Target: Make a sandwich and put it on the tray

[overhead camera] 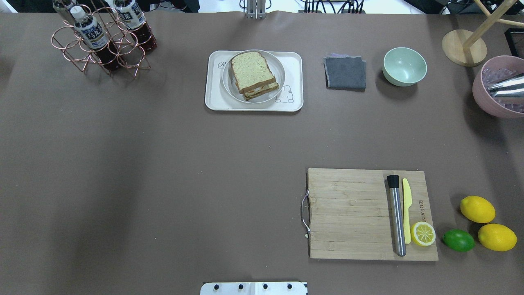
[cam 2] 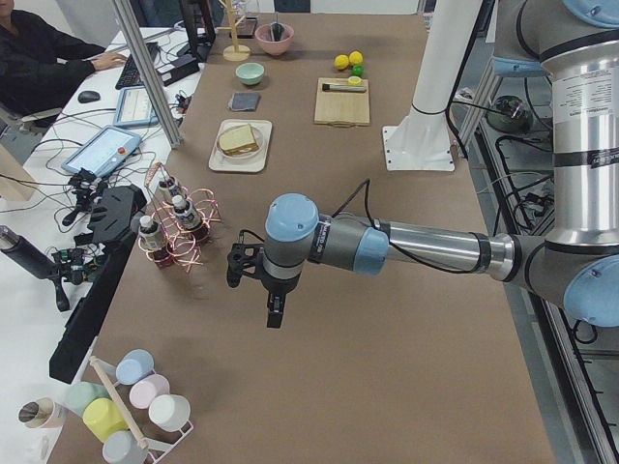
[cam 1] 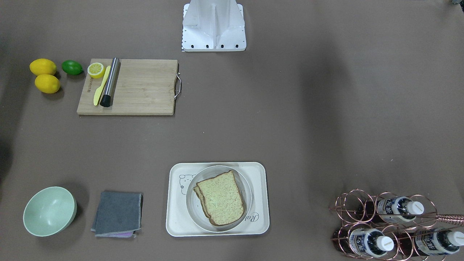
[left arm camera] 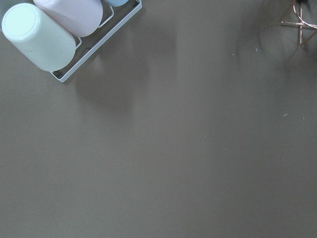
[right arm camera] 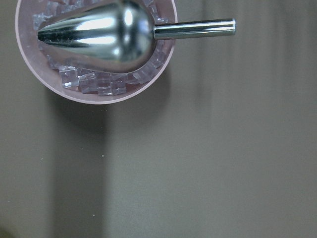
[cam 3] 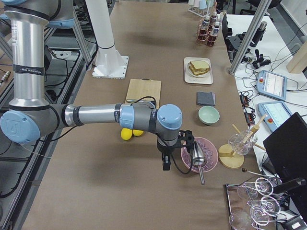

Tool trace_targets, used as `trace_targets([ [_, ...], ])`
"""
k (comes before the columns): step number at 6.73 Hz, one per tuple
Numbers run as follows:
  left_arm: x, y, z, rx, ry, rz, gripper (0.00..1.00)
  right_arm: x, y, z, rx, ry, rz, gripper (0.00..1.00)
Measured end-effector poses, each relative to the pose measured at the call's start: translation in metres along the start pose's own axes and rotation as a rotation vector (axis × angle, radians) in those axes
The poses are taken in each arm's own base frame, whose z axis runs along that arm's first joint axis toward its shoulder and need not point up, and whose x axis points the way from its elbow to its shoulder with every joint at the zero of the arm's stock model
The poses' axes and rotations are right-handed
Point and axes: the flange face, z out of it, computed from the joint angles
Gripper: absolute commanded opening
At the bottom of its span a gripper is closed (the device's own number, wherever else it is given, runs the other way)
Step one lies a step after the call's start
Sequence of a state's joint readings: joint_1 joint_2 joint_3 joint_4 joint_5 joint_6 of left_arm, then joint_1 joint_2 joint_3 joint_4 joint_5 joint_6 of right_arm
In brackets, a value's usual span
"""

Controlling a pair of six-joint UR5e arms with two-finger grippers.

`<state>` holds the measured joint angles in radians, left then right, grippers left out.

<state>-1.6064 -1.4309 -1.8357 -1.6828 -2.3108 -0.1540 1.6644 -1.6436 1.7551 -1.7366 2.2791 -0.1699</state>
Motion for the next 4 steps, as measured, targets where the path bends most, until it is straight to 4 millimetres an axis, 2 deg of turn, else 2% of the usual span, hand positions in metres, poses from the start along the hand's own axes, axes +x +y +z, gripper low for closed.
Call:
trace_targets([
  [4,-0.0011,0.0018,0.0014,-0.003,0.002,0.002,0.98,0.0,-0.001,0.0,0.01,0.0,-0.006,1.0],
])
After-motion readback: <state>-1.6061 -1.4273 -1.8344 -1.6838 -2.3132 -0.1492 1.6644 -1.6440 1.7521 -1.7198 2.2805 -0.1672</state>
